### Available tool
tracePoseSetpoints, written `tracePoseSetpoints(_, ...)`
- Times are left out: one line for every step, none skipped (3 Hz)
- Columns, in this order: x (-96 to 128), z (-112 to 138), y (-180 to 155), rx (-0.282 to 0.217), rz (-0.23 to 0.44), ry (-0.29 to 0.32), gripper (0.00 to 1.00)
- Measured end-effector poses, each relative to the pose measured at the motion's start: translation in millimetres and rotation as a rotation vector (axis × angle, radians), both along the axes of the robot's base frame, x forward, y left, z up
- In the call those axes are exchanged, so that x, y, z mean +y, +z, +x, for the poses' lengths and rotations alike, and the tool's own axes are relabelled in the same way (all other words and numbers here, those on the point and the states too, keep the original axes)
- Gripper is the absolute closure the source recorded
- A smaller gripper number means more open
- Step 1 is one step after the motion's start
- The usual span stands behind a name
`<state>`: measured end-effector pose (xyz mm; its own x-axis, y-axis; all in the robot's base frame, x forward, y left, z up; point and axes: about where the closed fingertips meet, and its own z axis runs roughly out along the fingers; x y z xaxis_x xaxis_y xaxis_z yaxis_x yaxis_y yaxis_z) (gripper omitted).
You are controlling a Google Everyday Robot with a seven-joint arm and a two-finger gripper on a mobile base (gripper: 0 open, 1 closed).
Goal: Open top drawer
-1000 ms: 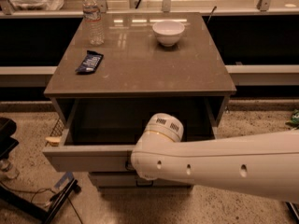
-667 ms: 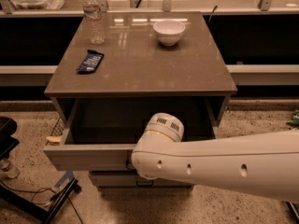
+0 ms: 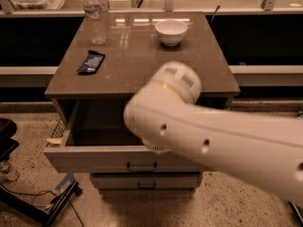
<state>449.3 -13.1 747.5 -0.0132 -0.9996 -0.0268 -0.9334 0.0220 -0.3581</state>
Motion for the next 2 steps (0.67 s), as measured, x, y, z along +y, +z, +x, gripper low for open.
tracePoseSetpoints(-13.5,30.6,113.6,-0.060,-0.071,0.023,1.00)
tracePoseSetpoints(-12.8,30.4,109.3,-0.060,-0.070,0.027,1.00)
